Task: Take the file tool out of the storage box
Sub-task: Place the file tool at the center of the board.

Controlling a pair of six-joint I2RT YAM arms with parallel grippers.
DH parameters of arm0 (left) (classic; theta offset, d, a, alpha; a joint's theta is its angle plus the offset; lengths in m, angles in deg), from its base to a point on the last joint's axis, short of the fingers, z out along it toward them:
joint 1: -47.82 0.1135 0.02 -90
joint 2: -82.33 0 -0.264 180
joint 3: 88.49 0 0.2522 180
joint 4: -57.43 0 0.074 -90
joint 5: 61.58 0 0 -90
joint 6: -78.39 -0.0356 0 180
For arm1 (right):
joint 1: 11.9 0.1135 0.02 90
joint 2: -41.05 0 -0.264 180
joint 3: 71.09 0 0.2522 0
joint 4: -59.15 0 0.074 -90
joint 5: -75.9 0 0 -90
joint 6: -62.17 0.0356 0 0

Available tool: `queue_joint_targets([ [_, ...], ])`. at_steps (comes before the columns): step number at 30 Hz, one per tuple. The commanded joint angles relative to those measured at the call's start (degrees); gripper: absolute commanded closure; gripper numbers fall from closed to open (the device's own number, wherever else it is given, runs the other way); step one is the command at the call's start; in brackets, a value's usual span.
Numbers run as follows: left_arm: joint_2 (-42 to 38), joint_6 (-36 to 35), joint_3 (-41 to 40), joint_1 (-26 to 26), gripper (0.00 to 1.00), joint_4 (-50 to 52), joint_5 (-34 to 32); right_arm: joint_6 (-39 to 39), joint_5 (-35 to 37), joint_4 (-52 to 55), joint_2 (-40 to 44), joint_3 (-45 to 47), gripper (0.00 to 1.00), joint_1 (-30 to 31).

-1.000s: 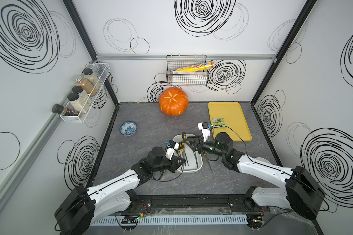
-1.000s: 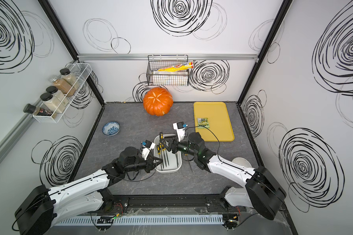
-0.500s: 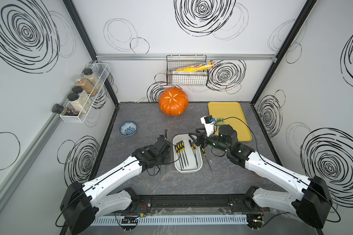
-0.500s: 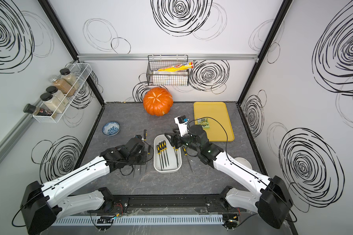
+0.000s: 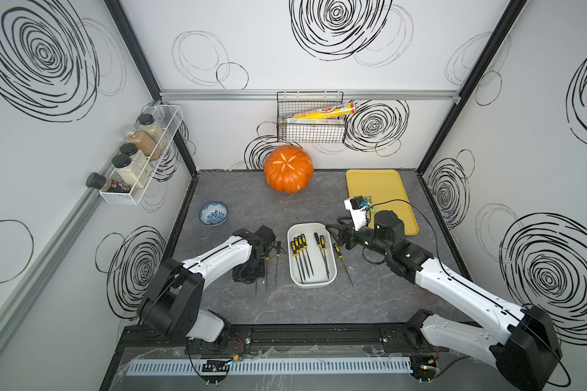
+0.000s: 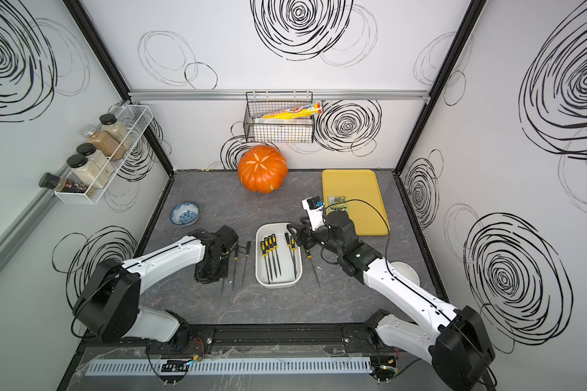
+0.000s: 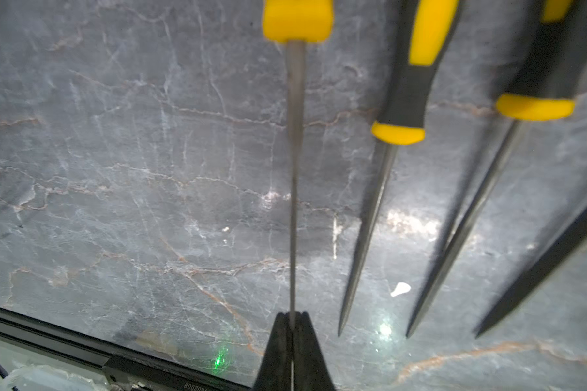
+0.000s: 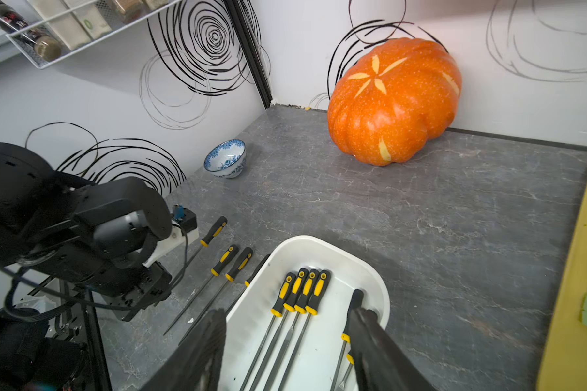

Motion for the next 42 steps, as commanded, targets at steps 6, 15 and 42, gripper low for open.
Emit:
queue_joint_targets([
  [6,5.19,-3.25,-0.2,1.92,1.0,-1.08,-0.01,-0.16,-0.13,-0.86,0.19,0.14,0.37,-0.34],
  [15,8.94,-4.44,-0.49,1.63,1.0,-2.62,1.42,-0.3,-2.19,-0.16,-6.6,-1.32,0.37,-0.32],
  [42,-4.95,-1.09,1.25,-3.04,0.6,-4.53,0.05,-4.27,4.9,11.91,-46.37,-21.79,0.7,6.37],
])
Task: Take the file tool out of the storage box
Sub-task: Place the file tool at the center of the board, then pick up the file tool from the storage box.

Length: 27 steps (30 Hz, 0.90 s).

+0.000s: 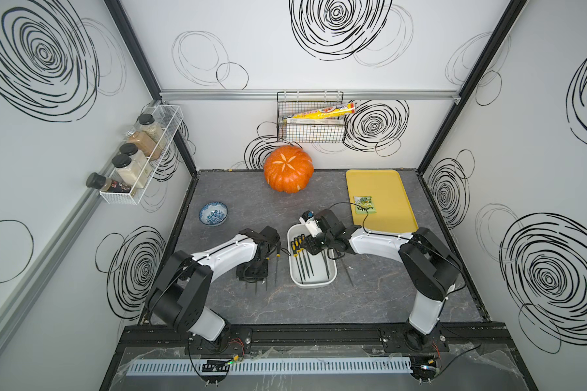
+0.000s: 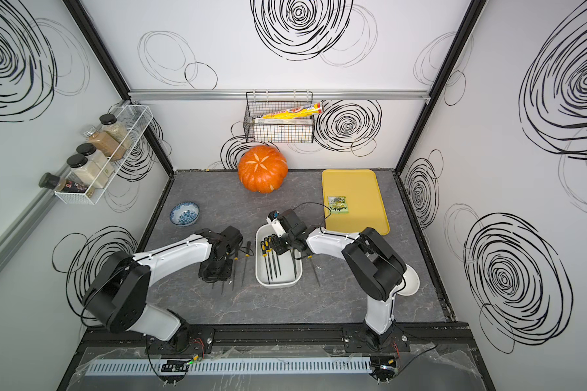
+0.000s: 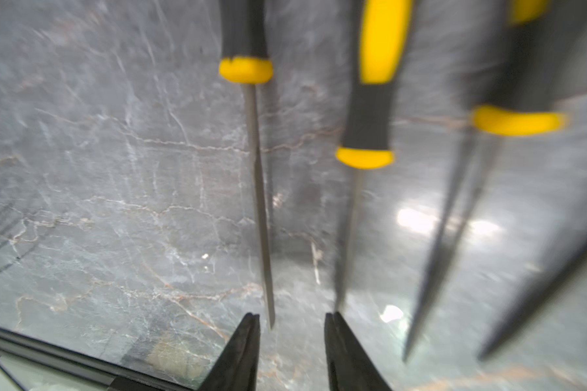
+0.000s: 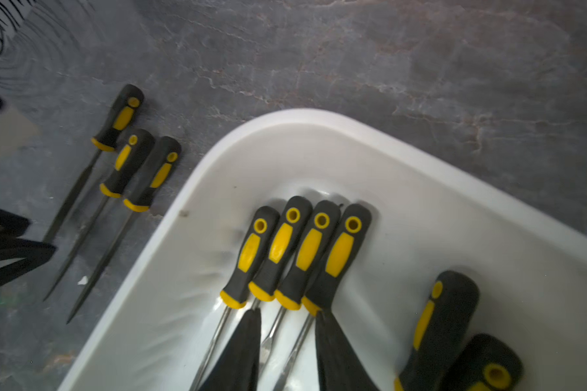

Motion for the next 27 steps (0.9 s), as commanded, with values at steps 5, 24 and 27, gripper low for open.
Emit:
queue_joint_targets([
  [5,-13.23,1.16,0.88,-2.13,0.6,-8.12,4.39,-1.12,4.76,3.91,-4.48,-4.23,0.72,-0.04],
  [24,-23.58,1.21,-7.52,-2.84,0.63,-22.59,13.67,4.11,17.83,15.3,-12.41,-10.24,0.76,2.57],
  [27,-24.06,1.48,-7.65,-3.02,0.64,-23.17,13.8,4.77,16.04,14.78,-11.85,-9.79,0.79,2.64],
])
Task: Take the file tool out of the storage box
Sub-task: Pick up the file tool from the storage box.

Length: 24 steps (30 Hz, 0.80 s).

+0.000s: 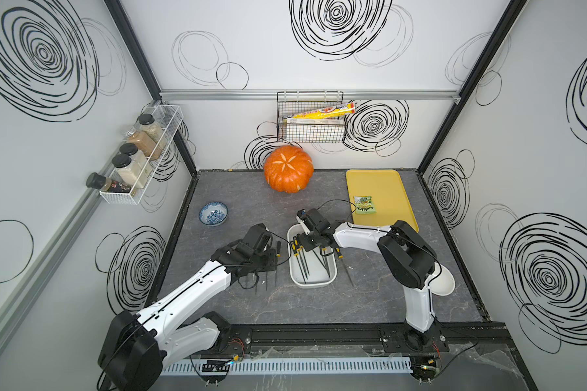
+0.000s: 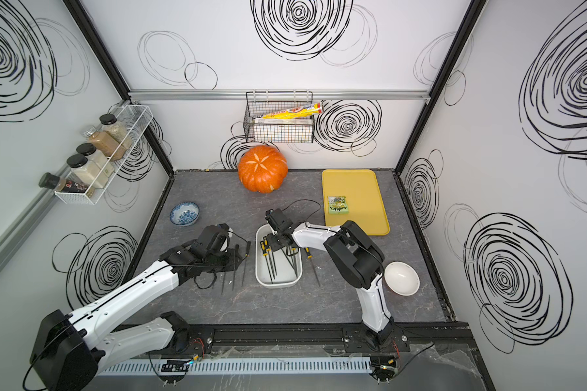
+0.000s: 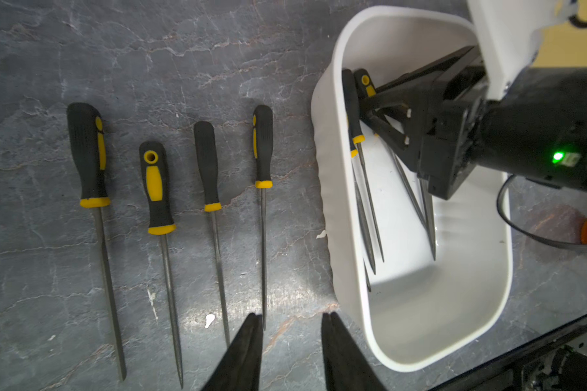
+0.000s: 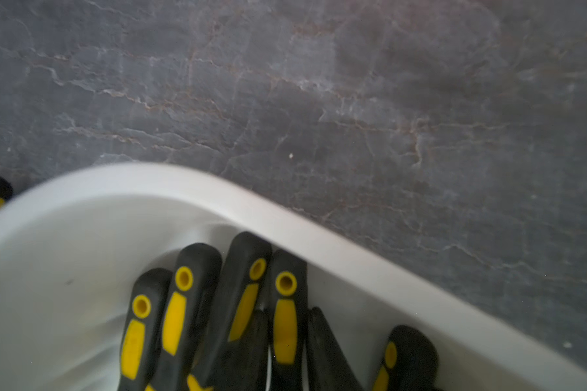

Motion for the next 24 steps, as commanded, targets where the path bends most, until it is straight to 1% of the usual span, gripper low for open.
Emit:
queue_joint_targets([
  [1,-1.23,0.63,-0.6,-0.57,0.64,-3.23,0.97,1.88,1.15,6.01,-1.82,1.56,0.8,0.39],
  [4,-0.93,0.74,-0.49,-1.03,0.65,-3.24,1.05,1.65,-0.08,5.38,-1.39,1.83,0.79,0.46],
  [6,-0.72,1.05,-0.49,-1.45,0.65,-3.7,0.98,1.24,0.11,5.99,-2.45,1.02,0.77,0.43],
  [7,-0.72,1.23,-0.65,-1.8,0.65,-4.18,0.98,1.08,0.16,6.64,-3.28,0.35,0.78,0.47],
  [9,-1.22,1.45,-0.88,-2.33,0.67,-5.7,1.45,0.58,-0.11,7.66,-4.32,-0.82,0.87,0.46],
  [10,-1.92,1.57,-1.16,-2.6,0.68,-6.97,1.96,0.58,-0.05,7.77,-4.05,-0.92,0.9,0.47],
  [13,-5.59,1.66,-3.67,-2.79,0.67,-14.09,6.07,0.17,-3.44,2.99,1.31,2.94,0.94,0.47],
  [16,-9.81,1.84,-7.09,-2.79,0.59,-23.26,13.15,-0.04,-7.51,-2.95,7.23,7.39,0.93,0.43],
  [18,-12.09,1.85,-9.07,-2.94,0.49,-28.36,16.72,-0.3,-9.38,-5.87,9.99,9.35,0.93,0.4],
  [19,-13.05,1.69,-10.11,-2.97,0.46,-30.49,18.39,-0.29,-10.63,-7.2,11.28,10.27,0.94,0.39],
  [21,-14.29,1.39,-12.14,-3.16,0.41,-33.94,20.91,-0.48,-13.45,-10.96,13.94,12.65,0.94,0.36],
  [24,-14.49,1.37,-14.72,-3.61,0.39,-36.72,21.92,0.4,-13.21,-13.76,17.45,15.03,0.94,0.39],
])
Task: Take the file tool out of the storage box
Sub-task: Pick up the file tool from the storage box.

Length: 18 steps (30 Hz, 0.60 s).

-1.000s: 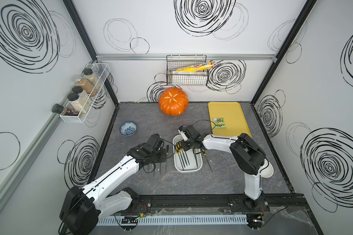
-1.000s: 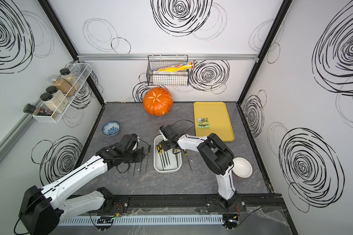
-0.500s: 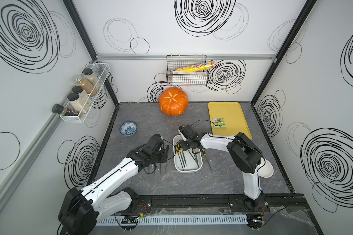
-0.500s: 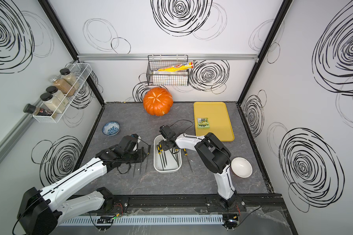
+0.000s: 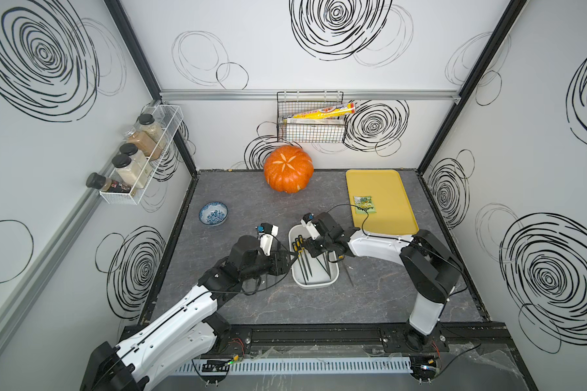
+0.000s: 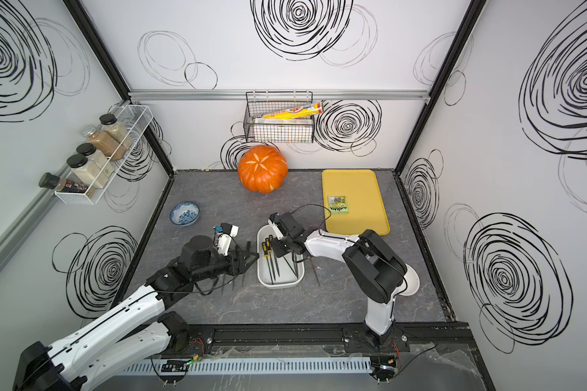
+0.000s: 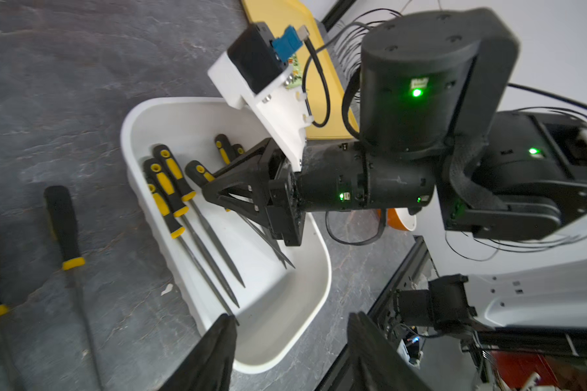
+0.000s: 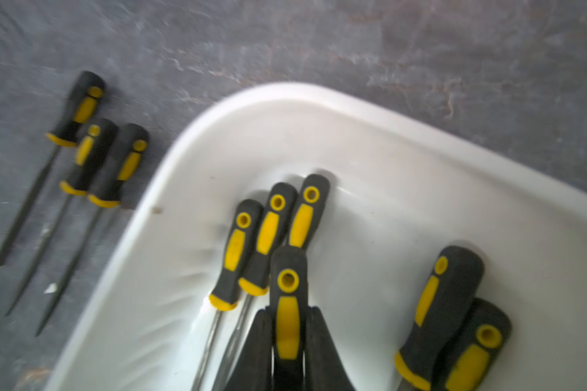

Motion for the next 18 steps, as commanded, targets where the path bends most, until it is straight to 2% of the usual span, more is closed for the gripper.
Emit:
queue_joint_targets([
  [1,0.06,-0.56,-2.8,-0.83,0.39,-8.94,4.09,0.0,-2.58,-6.58,4.44,1.91,0.94,0.04],
  [5,1.61,-0.54,-4.63,-2.95,0.39,-11.78,2.18,-0.24,-4.45,-9.42,7.5,4.0,0.95,-0.12],
  [13,5.74,0.43,-7.15,-10.23,0.33,-20.37,-5.1,8.29,-21.75,-26.79,17.21,13.8,0.99,-1.99],
  [18,11.35,0.34,-6.58,-12.09,0.33,-24.01,-5.65,11.76,-26.19,-33.14,19.65,17.0,1.0,-2.24],
])
